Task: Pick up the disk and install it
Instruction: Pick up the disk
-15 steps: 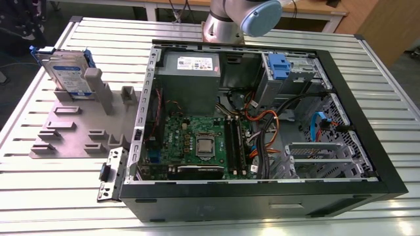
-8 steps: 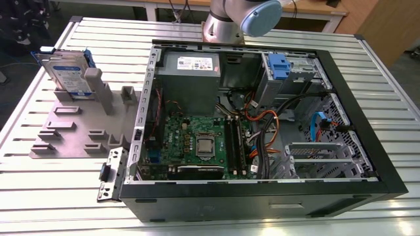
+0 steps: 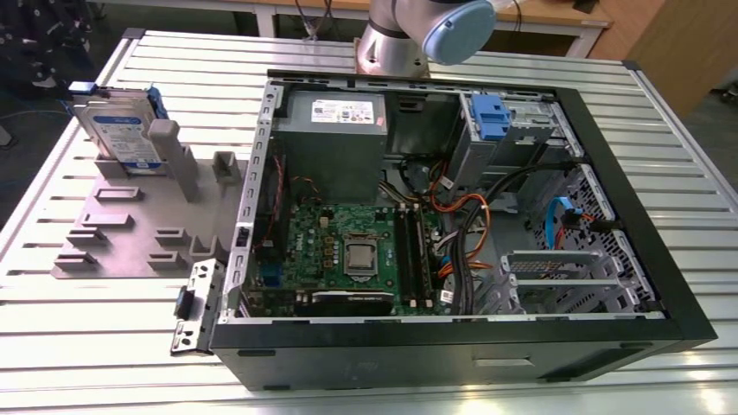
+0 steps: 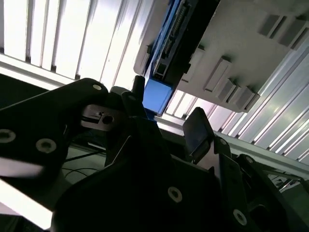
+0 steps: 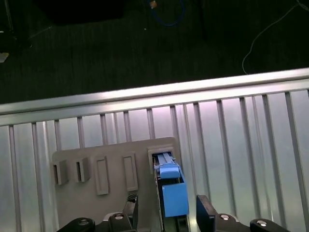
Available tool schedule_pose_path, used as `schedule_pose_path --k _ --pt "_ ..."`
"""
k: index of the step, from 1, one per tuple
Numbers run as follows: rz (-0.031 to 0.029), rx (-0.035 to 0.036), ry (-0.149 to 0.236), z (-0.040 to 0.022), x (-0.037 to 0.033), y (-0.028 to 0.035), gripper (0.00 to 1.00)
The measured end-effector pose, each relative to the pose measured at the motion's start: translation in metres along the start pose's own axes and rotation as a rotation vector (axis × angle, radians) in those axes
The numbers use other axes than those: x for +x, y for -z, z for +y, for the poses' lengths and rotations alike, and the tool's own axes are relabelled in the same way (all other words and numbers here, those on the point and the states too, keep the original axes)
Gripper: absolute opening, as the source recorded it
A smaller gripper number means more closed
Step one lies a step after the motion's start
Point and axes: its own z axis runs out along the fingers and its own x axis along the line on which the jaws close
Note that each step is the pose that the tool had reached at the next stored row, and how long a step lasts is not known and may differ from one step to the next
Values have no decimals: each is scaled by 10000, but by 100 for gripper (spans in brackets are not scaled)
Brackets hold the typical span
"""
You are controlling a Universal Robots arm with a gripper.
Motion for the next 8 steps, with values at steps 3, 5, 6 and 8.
schedule_pose_path --k 3,5,6,8 --pt "0 40 139 30 -13 -36 59" --pt "-8 104 142 68 -23 -61 59" --pt "-13 146 150 73 -25 -72 59" --pt "-16 230 230 72 -26 -86 59"
